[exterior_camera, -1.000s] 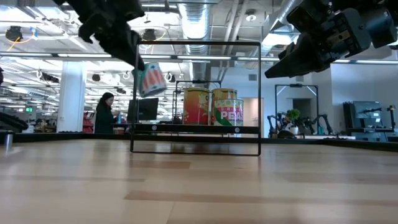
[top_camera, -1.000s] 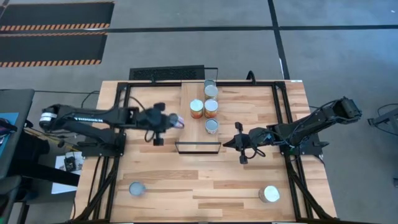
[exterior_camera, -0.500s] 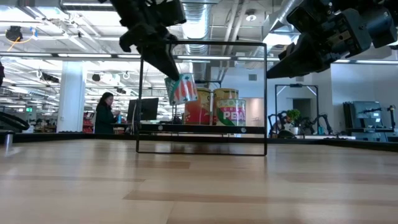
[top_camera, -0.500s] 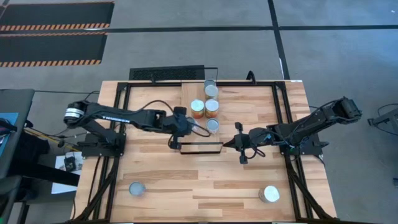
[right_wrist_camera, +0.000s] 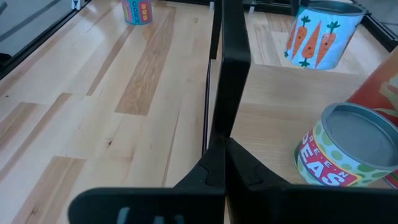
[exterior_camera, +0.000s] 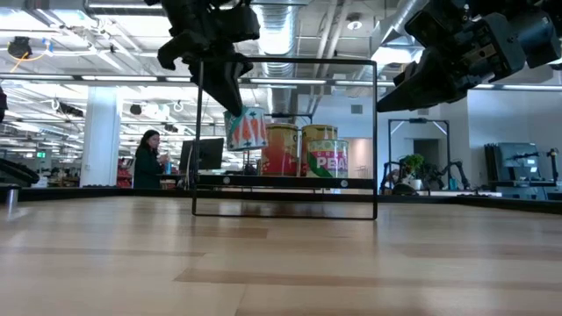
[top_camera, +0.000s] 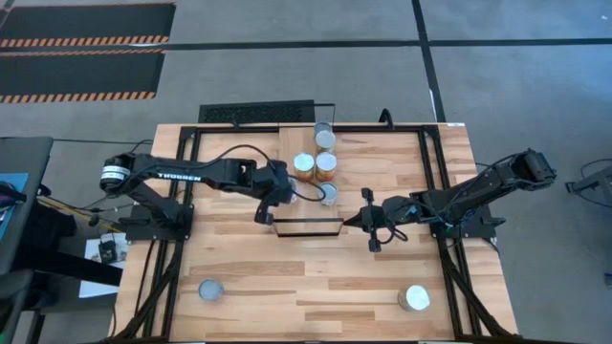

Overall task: Pick and place cans onto a shelf
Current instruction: Put the small white can on the shelf aligned with the other green can

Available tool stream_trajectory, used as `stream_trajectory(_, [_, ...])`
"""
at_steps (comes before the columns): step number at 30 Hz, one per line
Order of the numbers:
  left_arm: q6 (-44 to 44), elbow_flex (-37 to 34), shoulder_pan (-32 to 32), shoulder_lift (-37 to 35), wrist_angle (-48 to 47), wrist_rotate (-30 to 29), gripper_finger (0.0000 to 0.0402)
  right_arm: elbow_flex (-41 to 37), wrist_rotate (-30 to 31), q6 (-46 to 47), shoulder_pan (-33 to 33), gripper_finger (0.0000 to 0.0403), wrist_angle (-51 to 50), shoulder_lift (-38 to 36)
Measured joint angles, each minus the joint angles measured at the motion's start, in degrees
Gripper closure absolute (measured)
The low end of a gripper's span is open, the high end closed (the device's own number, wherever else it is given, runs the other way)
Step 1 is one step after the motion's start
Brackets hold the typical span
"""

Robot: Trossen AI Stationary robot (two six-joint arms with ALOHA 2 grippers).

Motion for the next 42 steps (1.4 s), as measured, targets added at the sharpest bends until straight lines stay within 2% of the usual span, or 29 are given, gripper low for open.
stream_trajectory(5, [6.18, -1.26, 2.19, -1.81, -1.47, 3.46, 0.0401, 0.0, -0.07, 0.0, 0.04, 0.0393, -0.04, 0.0])
stream_trajectory(9, [10.9, -6.46, 4.8, -4.8, 1.23, 7.19, 0.0401, 0.0, -0.13, 0.02, 0.04, 0.0393, -0.25, 0.0])
stream_trajectory(15, [21.06, -16.88, 7.25, -9.01, 11.86, 9.68, 0.0401, 0.0, -0.15, -0.02, 0.04, 0.0393, -0.39, 0.0])
stream_trajectory(18, [24.63, -18.81, 7.27, -9.03, 16.93, 11.11, 0.0401, 0.0, -0.15, 0.0, 0.04, 0.0393, -0.34, 0.0])
stream_trajectory(24, [24.22, -19.0, 7.27, -9.03, 20.05, 13.89, 0.0401, 0.0, -0.15, 0.0, 0.04, 0.0393, -0.02, 0.0])
stream_trajectory(42, [21.46, -18.86, 7.27, -9.03, 19.99, 13.61, 0.04, 0.0, -0.15, 0.0, 0.02, 0.0393, -0.13, 0.0])
